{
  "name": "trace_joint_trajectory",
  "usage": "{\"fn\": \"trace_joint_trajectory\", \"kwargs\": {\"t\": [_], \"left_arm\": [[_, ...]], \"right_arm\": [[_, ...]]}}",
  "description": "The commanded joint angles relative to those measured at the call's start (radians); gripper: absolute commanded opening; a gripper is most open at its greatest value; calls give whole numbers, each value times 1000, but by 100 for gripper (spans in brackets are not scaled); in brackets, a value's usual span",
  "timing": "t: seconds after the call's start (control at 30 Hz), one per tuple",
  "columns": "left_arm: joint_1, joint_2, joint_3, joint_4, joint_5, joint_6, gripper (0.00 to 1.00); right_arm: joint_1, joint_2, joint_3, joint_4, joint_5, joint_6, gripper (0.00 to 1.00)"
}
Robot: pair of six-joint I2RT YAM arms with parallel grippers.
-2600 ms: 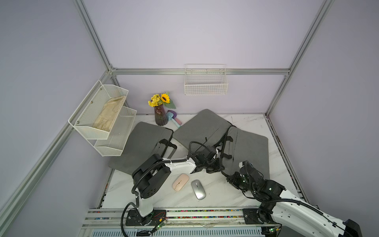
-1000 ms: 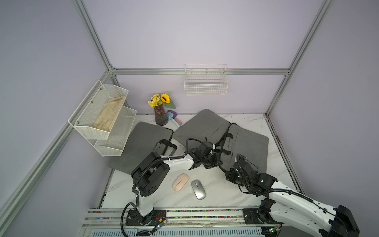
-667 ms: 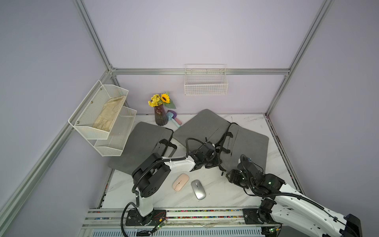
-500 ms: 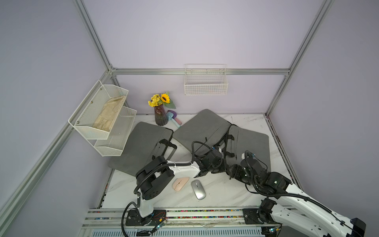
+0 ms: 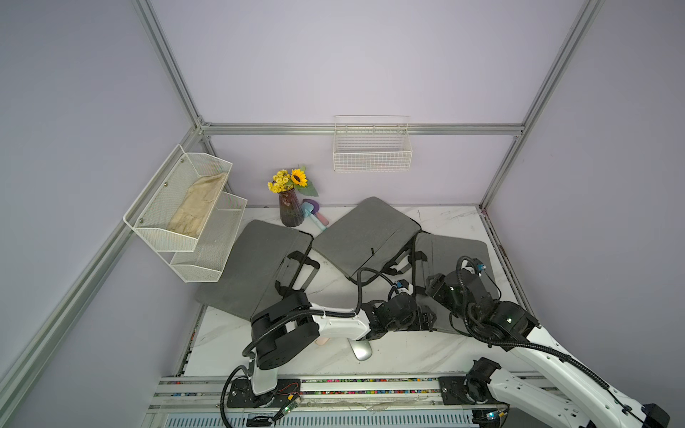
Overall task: Put the mouse into the laptop bag
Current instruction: Unzip the zipper on the zippered laptop bag, then open the zippered laptop bag at the center of the board.
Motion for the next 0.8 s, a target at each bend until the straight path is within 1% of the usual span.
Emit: {"fn": "trace_joint_trajectory", "kwargs": {"t": [0.0, 0.07, 0.13, 0.2, 0.23, 0.27, 0.3, 0.37, 0.4, 0.47, 0.57, 0.67, 0.77], "left_arm": [[4, -167, -64, -89, -145, 56, 97], [4, -237, -92, -165, -221, 54, 100], [4, -304, -122, -252, -285, 29, 100], [4, -378, -158, -336, -329, -9, 100], [4, -394, -173, -382, -340, -32, 100], [4, -457, -184, -447, -349, -75, 100], [4, -487, -193, -530, -363, -126, 100], [0, -534, -221, -640, -364, -219, 100], [-3, -556, -241, -655, -355, -238, 100], [-13, -594, -286, -707, -334, -326, 100], [-28, -622, -330, -743, -308, -397, 100], [-44, -599, -321, -809, -312, -419, 100], [-46, -539, -302, -836, -292, -409, 100]], "right_arm": [[-52, 49, 21, 36, 15, -39, 73], [-96, 74, 17, 81, -28, -72, 73], [-170, 109, 5, 144, -111, -117, 72], [-257, 161, -13, 215, -190, -164, 71], [-296, 193, -22, 243, -227, -181, 70], [-345, 230, -37, 282, -272, -202, 69], [-380, 267, -53, 336, -315, -221, 69], [-422, 338, -85, 408, -354, -242, 69], [-430, 372, -98, 442, -362, -248, 71], [-448, 456, -120, 504, -369, -259, 71], [-461, 570, -126, 572, -390, -284, 70], [-463, 657, -119, 635, -460, -319, 66], [-462, 726, -120, 662, -480, -332, 65]]}}
